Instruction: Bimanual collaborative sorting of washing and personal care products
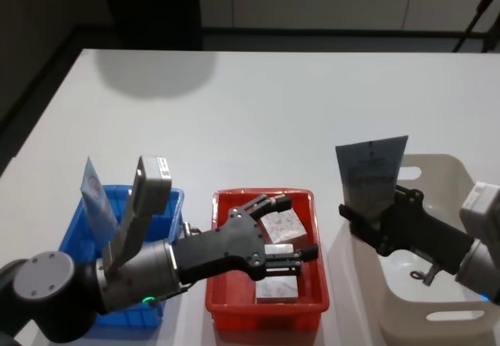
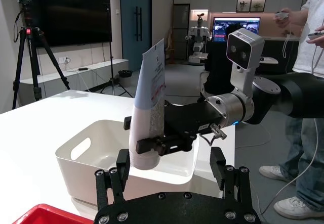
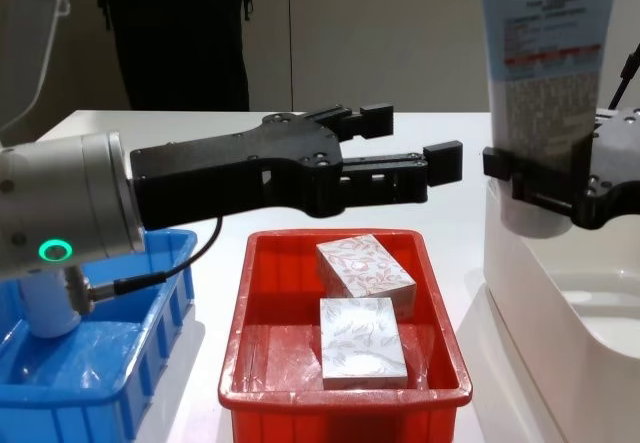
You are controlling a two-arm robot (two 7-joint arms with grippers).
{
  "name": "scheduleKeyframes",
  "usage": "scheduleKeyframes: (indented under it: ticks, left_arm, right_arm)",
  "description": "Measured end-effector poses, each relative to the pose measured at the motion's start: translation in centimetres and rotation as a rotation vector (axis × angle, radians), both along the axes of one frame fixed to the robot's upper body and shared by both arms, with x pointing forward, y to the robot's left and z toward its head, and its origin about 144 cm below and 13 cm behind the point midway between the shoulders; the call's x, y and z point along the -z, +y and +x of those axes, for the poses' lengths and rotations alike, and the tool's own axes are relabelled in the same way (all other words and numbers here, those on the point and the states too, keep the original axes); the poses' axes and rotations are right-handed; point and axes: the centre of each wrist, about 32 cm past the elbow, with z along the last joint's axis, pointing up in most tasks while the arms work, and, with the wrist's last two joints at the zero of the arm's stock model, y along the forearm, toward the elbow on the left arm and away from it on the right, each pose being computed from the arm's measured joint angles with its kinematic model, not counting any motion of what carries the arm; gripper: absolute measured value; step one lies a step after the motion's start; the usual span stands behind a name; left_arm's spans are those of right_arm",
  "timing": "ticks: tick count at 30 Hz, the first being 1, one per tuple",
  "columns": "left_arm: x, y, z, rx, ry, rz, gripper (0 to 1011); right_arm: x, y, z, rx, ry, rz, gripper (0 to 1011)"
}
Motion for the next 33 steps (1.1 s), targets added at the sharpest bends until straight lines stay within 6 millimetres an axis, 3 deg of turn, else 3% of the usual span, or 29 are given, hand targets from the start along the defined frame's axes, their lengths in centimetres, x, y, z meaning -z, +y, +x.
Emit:
scheduleKeyframes:
  ticks: [19,33]
  left_arm:
    - [0.0,0.0,0.0,0.000,0.000,0.000,1002]
    - [0.0,0.0,0.0,0.000,0.000,0.000,1002]
  right_arm:
    - [-0.3,-2.2,0.7,0.175,-0.012,0.009,491]
    - [0.0,-2.7,1.8,0.257,0.000,0.004,491]
